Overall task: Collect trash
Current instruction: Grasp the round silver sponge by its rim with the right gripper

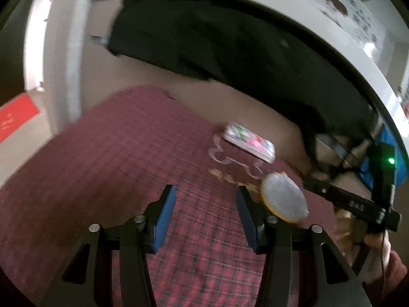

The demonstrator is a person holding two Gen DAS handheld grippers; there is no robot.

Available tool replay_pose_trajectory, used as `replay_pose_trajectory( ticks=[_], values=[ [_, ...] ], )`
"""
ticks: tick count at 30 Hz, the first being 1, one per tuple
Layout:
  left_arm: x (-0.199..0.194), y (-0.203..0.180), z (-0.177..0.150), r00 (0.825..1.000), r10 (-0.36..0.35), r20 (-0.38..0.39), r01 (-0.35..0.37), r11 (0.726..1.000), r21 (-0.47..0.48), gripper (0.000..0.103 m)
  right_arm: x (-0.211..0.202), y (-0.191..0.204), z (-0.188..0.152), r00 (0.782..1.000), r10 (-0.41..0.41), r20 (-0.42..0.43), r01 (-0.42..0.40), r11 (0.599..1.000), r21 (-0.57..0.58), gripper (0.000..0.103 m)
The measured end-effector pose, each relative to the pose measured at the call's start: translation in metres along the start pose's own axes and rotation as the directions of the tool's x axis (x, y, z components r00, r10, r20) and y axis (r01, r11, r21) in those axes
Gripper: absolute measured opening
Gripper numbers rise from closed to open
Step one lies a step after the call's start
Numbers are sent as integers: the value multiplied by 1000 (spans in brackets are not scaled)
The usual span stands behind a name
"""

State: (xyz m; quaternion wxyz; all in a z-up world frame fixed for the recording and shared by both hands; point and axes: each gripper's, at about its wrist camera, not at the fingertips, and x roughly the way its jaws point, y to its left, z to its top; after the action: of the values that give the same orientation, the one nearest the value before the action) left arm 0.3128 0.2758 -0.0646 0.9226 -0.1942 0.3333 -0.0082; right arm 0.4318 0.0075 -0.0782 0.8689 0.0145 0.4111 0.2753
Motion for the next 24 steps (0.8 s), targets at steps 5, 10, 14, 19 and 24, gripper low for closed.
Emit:
replay_pose_trajectory(
  ticks=[5,10,14,19,24],
  values=[
    [34,-42,-8,989,-95,-115,104,992,77,50,-9,-45,-9,1000,9,-9,-8,996,87,55],
    [71,-83,-12,962,-168,-213,197,973,120,20,-12,-69,-13,999,40,-4,-39,988,147,55],
    [88,-104,-16,955,-168,-246,212,963,167,10,-4,-71,-13,996,93,-17,-89,982,168,55],
    [102,-112,-19,951,-134,-278,194,960,202,9,17,-66,-11,989,134,-58,-122,976,183,55],
    [101,-107,-19,947,-139,-289,202,959,199,9,31,-55,-7,985,150,-84,-134,976,174,55]
  ],
)
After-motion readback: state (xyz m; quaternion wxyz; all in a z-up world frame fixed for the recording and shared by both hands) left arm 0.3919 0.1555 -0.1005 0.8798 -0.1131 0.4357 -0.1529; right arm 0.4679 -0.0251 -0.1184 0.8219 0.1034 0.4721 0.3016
